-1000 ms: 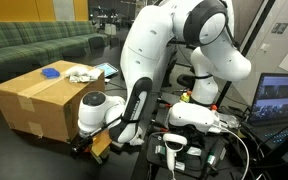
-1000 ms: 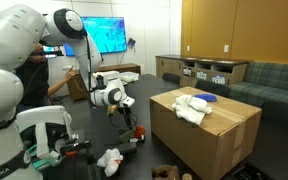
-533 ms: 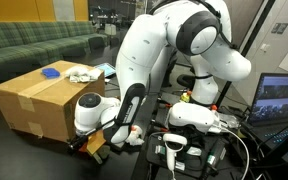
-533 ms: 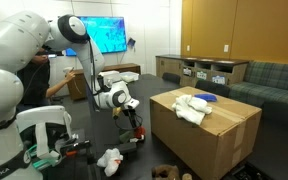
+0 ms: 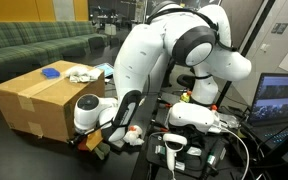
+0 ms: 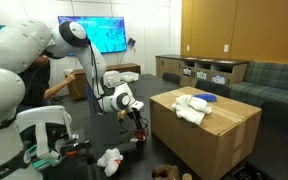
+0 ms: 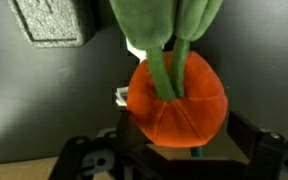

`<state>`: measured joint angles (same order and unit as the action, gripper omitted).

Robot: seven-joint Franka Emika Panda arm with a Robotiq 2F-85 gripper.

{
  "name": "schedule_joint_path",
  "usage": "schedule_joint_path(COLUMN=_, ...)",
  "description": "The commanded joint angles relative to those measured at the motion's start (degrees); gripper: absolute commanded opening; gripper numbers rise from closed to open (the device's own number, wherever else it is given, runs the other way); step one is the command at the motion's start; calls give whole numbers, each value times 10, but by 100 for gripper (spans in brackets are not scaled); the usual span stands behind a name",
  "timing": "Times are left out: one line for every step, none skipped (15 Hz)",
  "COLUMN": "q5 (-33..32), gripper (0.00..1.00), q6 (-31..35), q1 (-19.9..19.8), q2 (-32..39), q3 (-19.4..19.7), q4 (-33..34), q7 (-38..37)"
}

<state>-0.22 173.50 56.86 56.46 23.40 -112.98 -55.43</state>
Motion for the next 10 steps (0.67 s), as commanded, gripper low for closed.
schedule_joint_path(q5=15, gripper=100, q6=-17, q1=25, q2=37, q3=26, q4=31, q7=5)
schedule_joint_path(q5=15, gripper=100, q6=-22, q1=27, q2=42, q3=28, q4=34, q7=5)
schedule_joint_path(q5=13, gripper=100, q6=-30, q1=29, q2=49, q3=30, q4=39, q7=4)
schedule_joint_path(q5=11, gripper=100, q6=-36, q1=28, q2=51, q3=30, q4=41, q7=6)
schedule_joint_path(q5=10, gripper=78, q6=-42, q1=29, q2=54, q3=31, q4=43, q7=5)
schedule_joint_path(q5=8, gripper=73, q6=-46, q1=31, q2=55, q3=31, q4=43, q7=4)
schedule_joint_path(q5=6, gripper=66, q6=-52, q1=30, q2=51, q3=30, q4=41, q7=7)
schedule_joint_path(q5=5, gripper=58, q6=-57, q1=30, q2=48, q3=29, q4=40, q7=7)
schedule_joint_path(q5=2, gripper=49, q6=-61, q1=34, q2=45, q3=32, q4=38, q7=7)
schedule_joint_path(q5=-1, gripper=42, q6=-67, q1=36, q2=42, q3=34, q4=37, q7=7)
